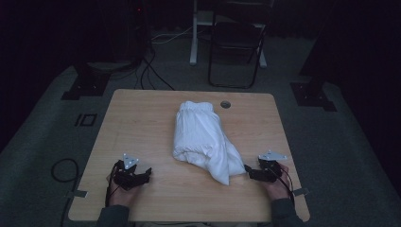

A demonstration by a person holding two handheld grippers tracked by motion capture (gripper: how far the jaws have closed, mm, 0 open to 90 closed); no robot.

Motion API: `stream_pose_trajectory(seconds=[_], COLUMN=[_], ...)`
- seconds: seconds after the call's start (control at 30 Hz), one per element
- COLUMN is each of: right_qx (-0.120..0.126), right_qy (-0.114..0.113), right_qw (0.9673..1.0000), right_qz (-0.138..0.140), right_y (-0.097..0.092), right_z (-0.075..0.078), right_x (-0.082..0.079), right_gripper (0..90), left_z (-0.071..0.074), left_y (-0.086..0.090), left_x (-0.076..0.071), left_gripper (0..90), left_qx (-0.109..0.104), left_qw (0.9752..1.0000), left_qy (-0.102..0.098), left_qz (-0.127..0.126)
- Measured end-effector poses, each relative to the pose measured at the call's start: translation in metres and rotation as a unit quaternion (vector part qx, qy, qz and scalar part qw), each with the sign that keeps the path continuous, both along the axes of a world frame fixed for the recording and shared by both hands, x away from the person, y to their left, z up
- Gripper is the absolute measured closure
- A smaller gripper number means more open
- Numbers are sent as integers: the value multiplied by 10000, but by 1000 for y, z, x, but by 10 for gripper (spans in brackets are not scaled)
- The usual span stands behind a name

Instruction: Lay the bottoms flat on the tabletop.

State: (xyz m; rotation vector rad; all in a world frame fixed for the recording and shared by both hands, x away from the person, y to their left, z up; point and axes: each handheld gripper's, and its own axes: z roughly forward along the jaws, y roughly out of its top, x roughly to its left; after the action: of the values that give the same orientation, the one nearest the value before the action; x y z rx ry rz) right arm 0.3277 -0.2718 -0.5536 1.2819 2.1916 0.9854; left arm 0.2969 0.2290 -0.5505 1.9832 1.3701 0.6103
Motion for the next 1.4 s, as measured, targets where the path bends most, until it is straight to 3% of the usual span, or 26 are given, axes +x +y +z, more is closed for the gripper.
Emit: stream_pose_trajectory(seconds=[0.43, 0.53, 0.67, 0.73, 0.87, 1.0, 1.1, 1.4], right_qx=[-27, -10, 20, 27, -9, 1, 41, 95], right_qy=[45, 22, -15, -8, -70, -225, -289, -370], right_qw=[9999, 9999, 9999, 9999, 9999, 9997, 9996, 9993], right_qz=[-87, -109, -152, -165, -121, -75, -51, 40], right_y=[4, 4, 3, 4, 8, 15, 18, 32], right_z=[0, 0, 1, 2, 5, 12, 15, 22], right_x=[0, -1, -2, -3, -6, -8, -9, -9], right_gripper=[201, 244, 383, 430, 437, 425, 422, 390], left_z=[0, 1, 4, 8, 19, 35, 41, 61], left_y=[0, -1, -6, -10, -23, -38, -43, -82], left_x=[0, -2, -1, 0, 2, 6, 8, 22], left_gripper=[179, 282, 438, 448, 433, 419, 413, 376], left_qx=[18, -33, -9, -60, 6, 68, 46, 202], left_qw=[10000, 10000, 9999, 9996, 9986, 9967, 9958, 9888], left_qy=[29, -57, -1, 1, -83, -304, -363, -597], left_qz=[80, 26, -168, -271, -528, -751, -834, -1354])
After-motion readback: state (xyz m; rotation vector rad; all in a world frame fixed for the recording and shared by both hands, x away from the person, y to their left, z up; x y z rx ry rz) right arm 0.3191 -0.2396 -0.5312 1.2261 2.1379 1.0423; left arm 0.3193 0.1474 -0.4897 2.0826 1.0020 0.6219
